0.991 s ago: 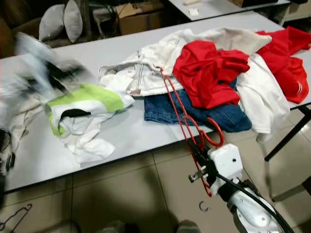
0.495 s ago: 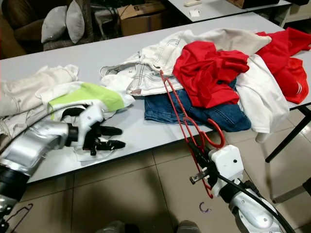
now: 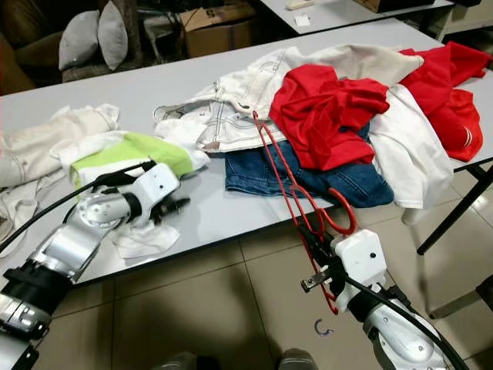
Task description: Hang hanger
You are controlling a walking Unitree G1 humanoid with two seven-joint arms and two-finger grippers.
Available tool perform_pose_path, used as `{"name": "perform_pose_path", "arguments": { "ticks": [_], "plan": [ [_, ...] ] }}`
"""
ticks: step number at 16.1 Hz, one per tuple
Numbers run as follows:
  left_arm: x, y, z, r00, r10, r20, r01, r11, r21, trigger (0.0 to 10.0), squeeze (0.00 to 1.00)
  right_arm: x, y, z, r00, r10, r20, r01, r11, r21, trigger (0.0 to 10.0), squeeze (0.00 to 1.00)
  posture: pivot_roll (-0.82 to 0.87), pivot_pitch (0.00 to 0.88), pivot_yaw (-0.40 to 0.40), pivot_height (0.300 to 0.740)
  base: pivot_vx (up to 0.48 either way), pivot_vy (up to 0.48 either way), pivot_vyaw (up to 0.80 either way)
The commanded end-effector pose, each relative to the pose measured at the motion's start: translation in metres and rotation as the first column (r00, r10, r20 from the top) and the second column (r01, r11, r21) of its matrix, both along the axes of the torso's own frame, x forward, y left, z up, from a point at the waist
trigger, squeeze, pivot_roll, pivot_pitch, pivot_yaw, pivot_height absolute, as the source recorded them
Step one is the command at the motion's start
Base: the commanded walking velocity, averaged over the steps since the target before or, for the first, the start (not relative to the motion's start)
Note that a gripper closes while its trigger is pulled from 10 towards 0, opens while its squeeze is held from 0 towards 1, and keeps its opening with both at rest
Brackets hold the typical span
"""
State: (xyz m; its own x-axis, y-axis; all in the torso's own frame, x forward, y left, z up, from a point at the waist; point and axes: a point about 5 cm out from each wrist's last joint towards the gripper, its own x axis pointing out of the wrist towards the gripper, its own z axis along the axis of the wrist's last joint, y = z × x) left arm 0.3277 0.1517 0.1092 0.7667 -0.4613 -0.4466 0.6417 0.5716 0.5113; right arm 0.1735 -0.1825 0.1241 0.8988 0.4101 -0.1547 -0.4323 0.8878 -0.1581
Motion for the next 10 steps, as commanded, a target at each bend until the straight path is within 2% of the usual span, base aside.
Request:
{"name": "perform_pose_path", "arguments": {
  "ticks": [1, 2, 3, 6, 8, 9, 10],
  "plan": [
    [0.006, 0.003, 0.006, 0.997, 0.018, 0.071, -0.022, 0.998, 0.052, 10.0, 0.0, 0.0, 0.001, 0.002, 1.0, 0.001, 0.009, -0.001, 1.0, 0.0, 10.0, 0.0, -0.17, 0.0, 0.125, 0.74, 0.0, 0.0, 0.0],
    [0.008, 0.004, 0.007, 0.994, 0.018, 0.107, -0.028, 0.996, 0.087, 10.0, 0.0, 0.0, 0.001, 0.002, 1.0, 0.002, 0.009, -0.002, 1.0, 0.0, 10.0, 0.0, -0.17, 0.0, 0.125, 0.74, 0.0, 0.0, 0.0],
    [0.008, 0.003, 0.006, 0.995, 0.011, 0.102, -0.02, 0.996, 0.088, 10.0, 0.0, 0.0, 0.001, 0.002, 1.0, 0.002, 0.008, -0.002, 1.0, 0.0, 10.0, 0.0, -0.16, 0.0, 0.124, 0.74, 0.0, 0.0, 0.0],
    [0.006, 0.0, -0.016, 0.999, -0.034, 0.038, 0.028, 0.987, 0.155, 10.0, 0.0, 0.001, 0.002, 0.003, 1.0, 0.008, 0.012, -0.008, 1.0, -0.001, 10.0, 0.0, -0.17, 0.0, 0.124, 0.74, 0.0, 0.0, 0.0],
    [0.009, 0.002, -0.023, 0.999, -0.025, 0.044, 0.017, 0.982, 0.188, 10.0, 0.0, 0.002, 0.002, 0.003, 1.0, 0.008, 0.014, -0.008, 1.0, -0.001, 10.0, 0.0, -0.17, 0.0, 0.126, 0.74, 0.0, 0.0, 0.0],
    [0.012, 0.005, -0.023, 0.998, -0.011, 0.066, -0.004, 0.976, 0.218, 8.9, 0.0, 0.002, 0.002, 0.004, 1.0, 0.007, 0.017, -0.007, 1.0, -0.003, 10.0, 0.0, -0.18, 0.0, 0.128, 0.74, 0.0, 0.0, 0.0],
    [0.016, 0.009, -0.022, 0.995, 0.009, 0.095, -0.034, 0.966, 0.257, 5.6, 0.0, 0.002, 0.001, 0.004, 1.0, 0.007, 0.019, -0.007, 1.0, -0.004, 10.0, 0.0, -0.18, 0.0, 0.128, 0.74, 0.0, 0.0, 0.0]
  ]
}}
